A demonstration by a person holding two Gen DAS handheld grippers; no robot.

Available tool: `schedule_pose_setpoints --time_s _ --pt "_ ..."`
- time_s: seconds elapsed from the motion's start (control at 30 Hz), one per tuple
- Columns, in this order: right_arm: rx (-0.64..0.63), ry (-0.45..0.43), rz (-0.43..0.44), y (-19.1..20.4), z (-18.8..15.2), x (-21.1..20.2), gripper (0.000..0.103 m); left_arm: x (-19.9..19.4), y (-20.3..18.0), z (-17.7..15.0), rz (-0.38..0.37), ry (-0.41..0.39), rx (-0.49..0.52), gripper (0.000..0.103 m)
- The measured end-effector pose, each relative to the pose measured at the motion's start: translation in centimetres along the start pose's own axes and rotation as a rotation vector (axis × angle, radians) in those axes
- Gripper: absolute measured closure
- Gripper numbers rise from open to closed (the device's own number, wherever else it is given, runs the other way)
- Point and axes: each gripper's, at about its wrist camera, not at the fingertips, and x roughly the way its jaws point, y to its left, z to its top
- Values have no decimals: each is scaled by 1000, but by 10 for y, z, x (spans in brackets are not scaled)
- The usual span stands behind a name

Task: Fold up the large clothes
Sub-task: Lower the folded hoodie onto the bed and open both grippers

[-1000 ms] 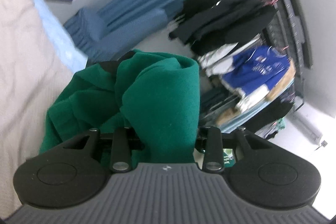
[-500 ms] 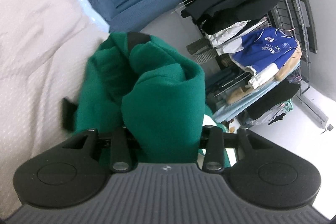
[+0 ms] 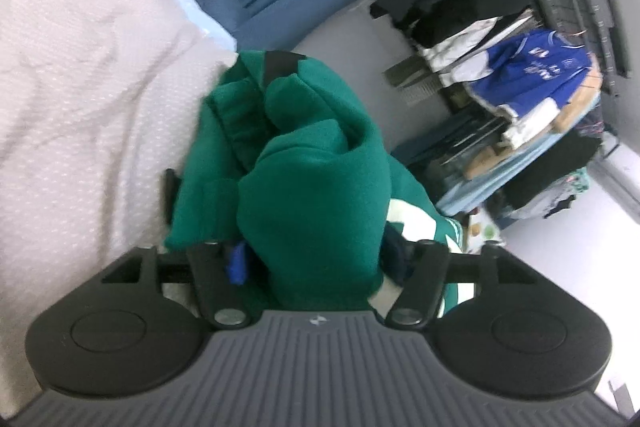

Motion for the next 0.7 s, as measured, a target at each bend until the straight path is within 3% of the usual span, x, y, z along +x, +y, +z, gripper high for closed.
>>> schedule_pose_setpoints --time_s 0.2,0.33,0.7 --pt "-90 -23 -192 40 -17 -38 31 -41 -30 2 138 18 128 24" --pt "-173 -34 -238 69 -27 -68 31 -79 -60 2 185 14 240 24" --pt "-400 -102 -73 194 -31 -177 31 -198 -165 -12 210 -33 497 24"
